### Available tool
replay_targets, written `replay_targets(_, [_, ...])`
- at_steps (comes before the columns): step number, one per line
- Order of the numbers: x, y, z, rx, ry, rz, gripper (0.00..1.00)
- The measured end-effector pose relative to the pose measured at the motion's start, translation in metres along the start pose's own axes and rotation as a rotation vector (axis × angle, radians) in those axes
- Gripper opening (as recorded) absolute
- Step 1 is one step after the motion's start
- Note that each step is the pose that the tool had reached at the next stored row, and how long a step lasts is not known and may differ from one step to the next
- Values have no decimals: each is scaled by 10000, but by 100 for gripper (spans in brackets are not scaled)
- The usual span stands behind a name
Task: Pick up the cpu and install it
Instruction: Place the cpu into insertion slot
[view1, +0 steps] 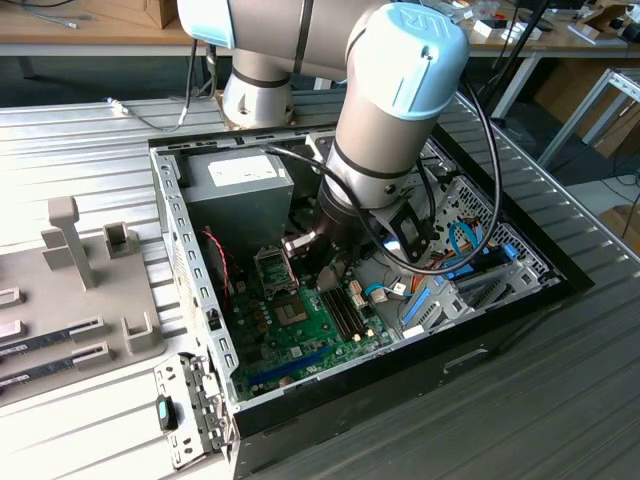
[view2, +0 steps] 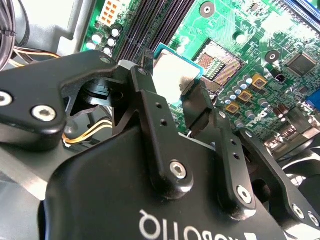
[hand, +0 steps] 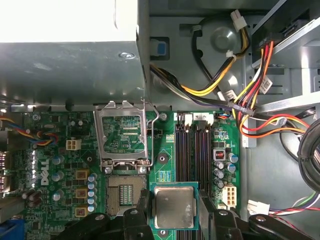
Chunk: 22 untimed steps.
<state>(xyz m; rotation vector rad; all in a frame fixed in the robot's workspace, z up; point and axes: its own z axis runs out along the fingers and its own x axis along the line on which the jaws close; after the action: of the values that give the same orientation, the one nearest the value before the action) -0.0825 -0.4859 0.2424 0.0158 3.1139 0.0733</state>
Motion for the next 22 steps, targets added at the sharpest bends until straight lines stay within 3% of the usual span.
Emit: replay_targets(22, [2,-3,58,0,0,0,47])
